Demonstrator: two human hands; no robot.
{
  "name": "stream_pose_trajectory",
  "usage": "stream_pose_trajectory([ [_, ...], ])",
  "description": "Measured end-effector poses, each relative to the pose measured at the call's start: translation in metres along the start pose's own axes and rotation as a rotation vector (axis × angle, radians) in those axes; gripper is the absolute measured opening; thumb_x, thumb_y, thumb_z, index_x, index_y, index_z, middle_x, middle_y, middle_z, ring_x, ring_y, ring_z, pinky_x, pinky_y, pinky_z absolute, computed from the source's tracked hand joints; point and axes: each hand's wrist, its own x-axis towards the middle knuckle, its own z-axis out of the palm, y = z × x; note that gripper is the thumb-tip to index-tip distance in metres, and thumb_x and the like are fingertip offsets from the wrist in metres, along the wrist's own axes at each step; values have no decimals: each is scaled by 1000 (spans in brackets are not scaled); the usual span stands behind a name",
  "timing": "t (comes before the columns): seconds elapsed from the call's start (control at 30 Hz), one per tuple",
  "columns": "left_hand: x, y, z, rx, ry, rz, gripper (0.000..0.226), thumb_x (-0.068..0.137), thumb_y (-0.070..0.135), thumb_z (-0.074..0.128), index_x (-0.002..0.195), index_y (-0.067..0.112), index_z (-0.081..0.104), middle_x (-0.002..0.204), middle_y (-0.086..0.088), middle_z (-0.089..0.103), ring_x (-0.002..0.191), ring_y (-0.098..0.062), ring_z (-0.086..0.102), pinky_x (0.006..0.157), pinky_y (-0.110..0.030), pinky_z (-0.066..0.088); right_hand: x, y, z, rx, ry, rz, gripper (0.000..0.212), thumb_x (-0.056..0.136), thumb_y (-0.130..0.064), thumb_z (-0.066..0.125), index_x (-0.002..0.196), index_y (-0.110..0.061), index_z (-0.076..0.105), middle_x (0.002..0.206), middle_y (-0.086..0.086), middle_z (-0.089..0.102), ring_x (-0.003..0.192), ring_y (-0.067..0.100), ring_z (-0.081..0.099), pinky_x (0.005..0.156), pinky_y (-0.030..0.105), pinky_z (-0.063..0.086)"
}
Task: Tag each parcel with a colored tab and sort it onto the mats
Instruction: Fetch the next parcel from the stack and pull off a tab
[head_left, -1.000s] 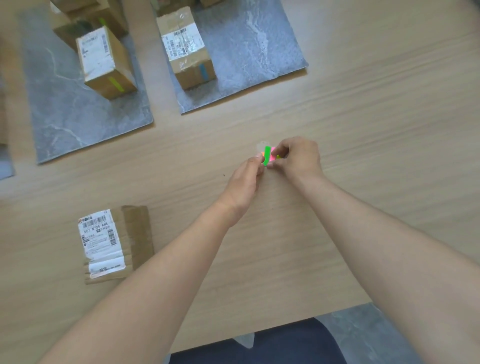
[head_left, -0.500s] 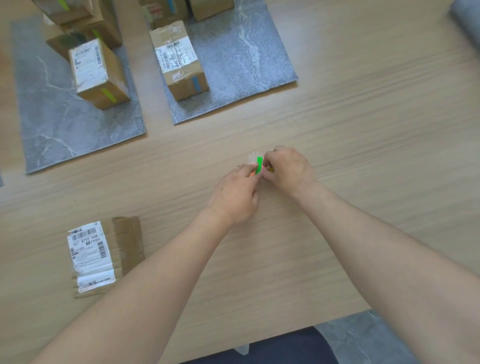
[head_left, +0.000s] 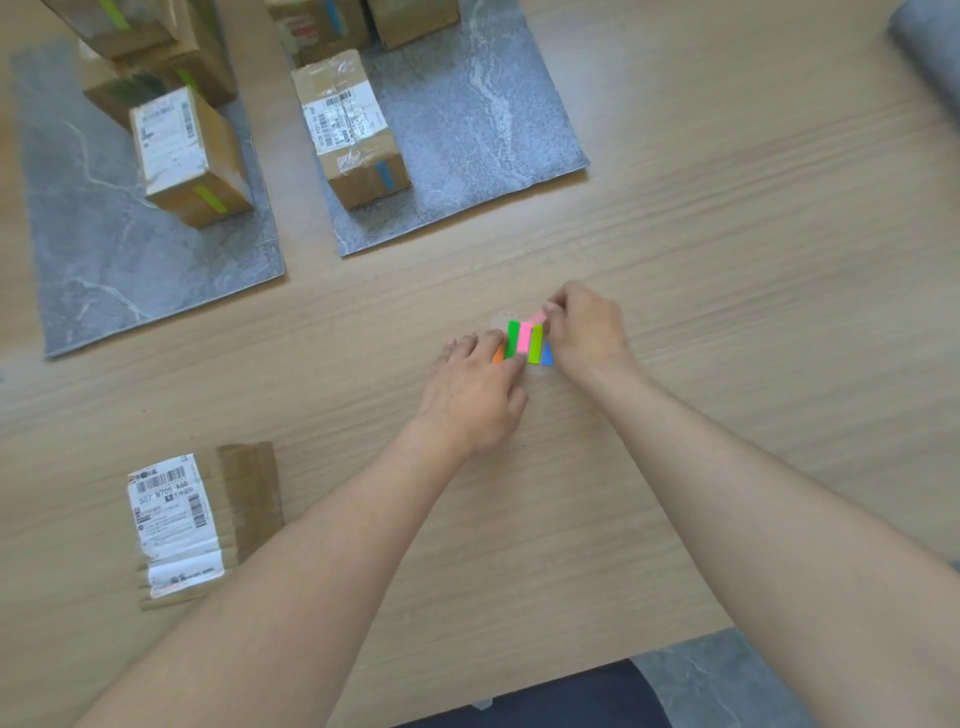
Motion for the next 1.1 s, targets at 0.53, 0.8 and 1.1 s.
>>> stream_pose_trajectory([
  [0.53,-51,-12,-53,-1770,254,-623,26,92,17,70,110,-3,70,93,-16,73,82,-27,72,85,-40,61,-95,-61,-1,718,103,-306,10,90,-9,75,96,-14,82,88,-2,78,81,9,74,75,25,58],
  [0.8,-142,-53,-63,-1976,409,-564,8,88,14,73,86,6,70,81,-11,71,80,-25,71,87,-39,60,-151,-111,28,536,102,-563,11,86,-5,75,96,-5,81,89,3,75,82,14,73,79,23,59],
  [1.1,-242,-117,-36,-1735,515,-414,3,90,2,71,91,4,69,90,-20,73,81,-26,70,86,-37,61,-248,-160,74,558,85,-567,8,88,-13,78,95,-9,81,87,-2,77,78,7,74,76,22,59],
])
